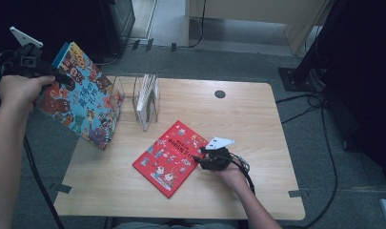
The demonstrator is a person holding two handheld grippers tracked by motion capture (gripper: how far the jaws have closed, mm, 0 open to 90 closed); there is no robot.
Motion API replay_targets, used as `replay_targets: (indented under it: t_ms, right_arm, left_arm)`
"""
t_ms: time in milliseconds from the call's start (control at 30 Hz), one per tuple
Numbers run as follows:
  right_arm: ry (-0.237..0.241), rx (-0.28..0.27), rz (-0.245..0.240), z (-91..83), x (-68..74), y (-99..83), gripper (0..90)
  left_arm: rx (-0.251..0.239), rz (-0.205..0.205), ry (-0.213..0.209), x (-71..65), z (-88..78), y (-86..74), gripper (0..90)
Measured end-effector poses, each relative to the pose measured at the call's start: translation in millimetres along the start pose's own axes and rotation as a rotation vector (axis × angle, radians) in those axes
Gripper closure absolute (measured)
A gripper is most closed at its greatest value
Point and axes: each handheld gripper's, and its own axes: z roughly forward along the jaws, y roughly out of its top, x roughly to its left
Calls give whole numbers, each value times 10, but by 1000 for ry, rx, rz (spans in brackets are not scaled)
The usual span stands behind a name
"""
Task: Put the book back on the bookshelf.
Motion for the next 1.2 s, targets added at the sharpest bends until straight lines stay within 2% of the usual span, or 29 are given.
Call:
replay_targets:
  t_ms: [167,333,533,833,900,1067,1133,1200]
  right_arm:
    - [-6,-2,-2,-25,16,-25,492]
    - [-7,-2,-6,-29,16,-30,494]
    - [-2,-3,-3,-25,3,-26,503]
    - [-2,0,-4,-21,3,-19,501]
    - [-3,-1,-5,-21,2,-18,501]
    - [-1,-1,-5,-20,-2,-18,501]
    - [0,0,-4,-20,-2,-18,501]
    - [0,-1,-4,-20,-2,-19,499]
  left_arm:
    - [0,14,8,-19,27,-7,806]
    - [-1,24,13,-101,92,9,801]
    - [-14,7,13,-48,152,26,803]
    - [0,10,11,-37,172,13,797]
    - [1,11,22,-44,171,9,793]
    - [-17,23,-27,-64,141,5,758]
    - [-12,24,-33,-85,140,10,745]
    - [-17,30,-20,-107,130,14,717]
